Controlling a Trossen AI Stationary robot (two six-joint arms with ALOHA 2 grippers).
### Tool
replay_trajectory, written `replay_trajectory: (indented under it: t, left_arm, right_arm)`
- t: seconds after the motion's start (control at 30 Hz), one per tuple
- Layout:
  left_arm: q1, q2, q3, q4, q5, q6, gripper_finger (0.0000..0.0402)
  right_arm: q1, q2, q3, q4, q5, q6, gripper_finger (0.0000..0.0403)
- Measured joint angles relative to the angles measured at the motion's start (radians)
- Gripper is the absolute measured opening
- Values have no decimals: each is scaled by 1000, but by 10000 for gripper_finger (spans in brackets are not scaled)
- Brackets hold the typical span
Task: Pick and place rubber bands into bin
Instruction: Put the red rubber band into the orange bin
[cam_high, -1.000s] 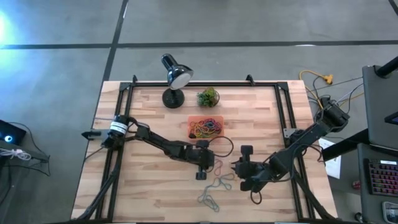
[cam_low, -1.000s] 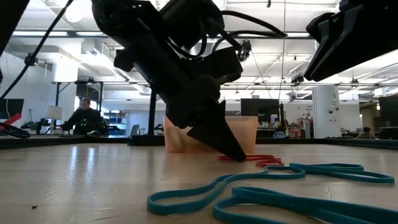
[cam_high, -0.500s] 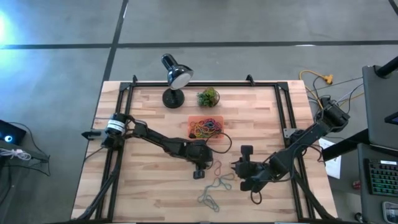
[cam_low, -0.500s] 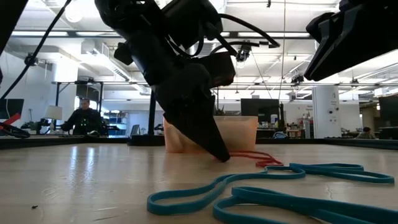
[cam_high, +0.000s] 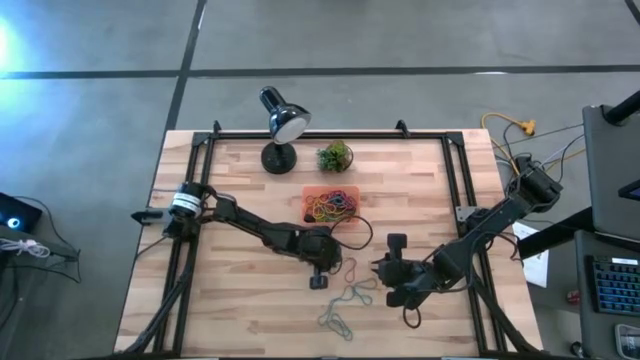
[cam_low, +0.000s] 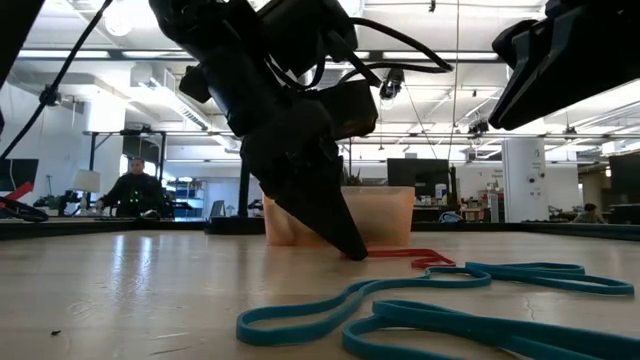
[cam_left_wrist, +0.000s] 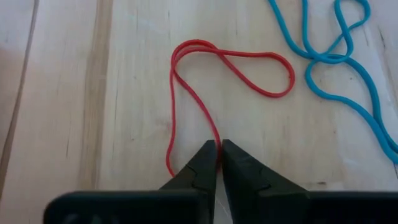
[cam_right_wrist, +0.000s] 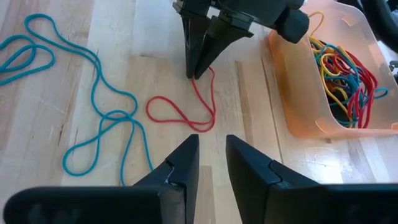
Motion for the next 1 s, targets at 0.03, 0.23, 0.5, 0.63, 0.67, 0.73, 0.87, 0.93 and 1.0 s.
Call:
replay_trajectory:
  t: [0.03, 0.23, 0.5, 0.63, 0.67, 0.73, 0.87, 0.93, 1.0]
  left_arm:
    - [0, 0, 0, 0, 0, 0, 5]
    - [1, -6, 0, 0, -9, 27, 1]
    - [-11, -51, 7, -38, -79, 30, 0]
    - [-32, -92, 3, -85, -166, 30, 0]
    - [-39, -106, 4, -114, -192, 30, 0]
    - [-53, -129, 10, -135, -232, 30, 0]
    - [-80, -178, 6, -152, -317, 29, 0]
    - [-95, -200, 4, -158, -369, 30, 0]
    - [-111, -223, 4, -153, -427, 35, 0]
  right_arm:
    - [0, 0, 0, 0, 0, 0, 72]
    - [0, 0, 0, 0, 0, 0, 69]
    - [0, 0, 0, -3, 0, 0, 77]
    - [0, 0, -1, -3, 0, 0, 73]
    - [0, 0, -1, -4, 0, -1, 72]
    - [0, 0, -3, -2, 0, 0, 69]
    - [0, 0, -6, 1, 1, 0, 70]
    - [0, 0, -9, -2, 1, -3, 72]
    - [0, 0, -10, 3, 2, -3, 74]
